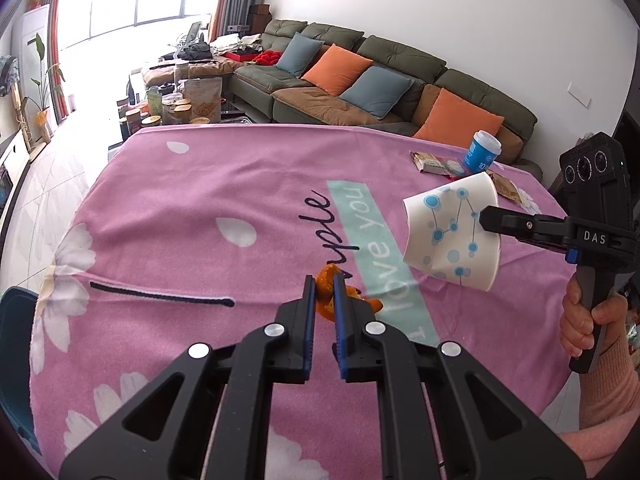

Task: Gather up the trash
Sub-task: 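Grasp the orange peel with the left tool while the right tool lifts the paper cup, then carry the orange peel and paper cup over the teal bin and lower them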

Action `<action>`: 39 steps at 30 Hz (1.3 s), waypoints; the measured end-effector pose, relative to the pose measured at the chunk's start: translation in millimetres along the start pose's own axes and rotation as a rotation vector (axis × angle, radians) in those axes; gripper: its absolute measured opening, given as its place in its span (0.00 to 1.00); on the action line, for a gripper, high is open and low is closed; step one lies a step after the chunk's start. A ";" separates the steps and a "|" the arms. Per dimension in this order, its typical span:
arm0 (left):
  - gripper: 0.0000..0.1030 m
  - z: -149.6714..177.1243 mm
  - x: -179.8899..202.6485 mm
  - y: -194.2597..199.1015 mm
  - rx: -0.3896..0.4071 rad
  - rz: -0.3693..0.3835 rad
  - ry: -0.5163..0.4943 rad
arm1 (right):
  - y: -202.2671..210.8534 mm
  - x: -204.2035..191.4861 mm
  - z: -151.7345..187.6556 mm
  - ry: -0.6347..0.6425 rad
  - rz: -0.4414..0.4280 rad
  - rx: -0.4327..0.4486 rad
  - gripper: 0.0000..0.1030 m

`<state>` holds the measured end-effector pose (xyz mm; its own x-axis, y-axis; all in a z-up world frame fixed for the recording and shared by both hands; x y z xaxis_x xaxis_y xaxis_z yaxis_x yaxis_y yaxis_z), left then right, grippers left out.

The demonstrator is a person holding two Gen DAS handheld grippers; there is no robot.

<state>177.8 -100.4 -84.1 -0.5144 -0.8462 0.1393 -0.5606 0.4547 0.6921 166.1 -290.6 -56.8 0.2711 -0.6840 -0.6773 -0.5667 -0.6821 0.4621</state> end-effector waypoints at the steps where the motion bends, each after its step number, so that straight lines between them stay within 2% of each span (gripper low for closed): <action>1: 0.09 3.4 -2.1 4.1 0.001 -0.008 0.002 | -2.6 -2.2 0.3 0.001 -0.003 -0.002 0.02; 17: 0.09 31.1 -38.1 61.5 0.055 -0.082 0.090 | -42.5 -42.3 14.7 0.014 -0.080 -0.047 0.02; 39: 0.09 54.3 -80.6 104.5 0.089 -0.182 0.179 | -100.4 -82.3 25.6 0.057 -0.149 -0.134 0.03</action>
<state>125.4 30.5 -61.4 -0.2814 -0.9483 0.1468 -0.6924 0.3066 0.6532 180.8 -159.2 -62.1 0.3897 -0.5836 -0.7124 -0.4092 -0.8027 0.4338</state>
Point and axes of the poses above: each gripper's, at about its wrist camera, not at the fingertips, and y roughly against the way its jaws point, x to its right, z to its underside, the point moved 8 cm from there along -y, roughly the way its jaws point, and after that the axes turned 4 degrees about -y, right-handed, at the moved point
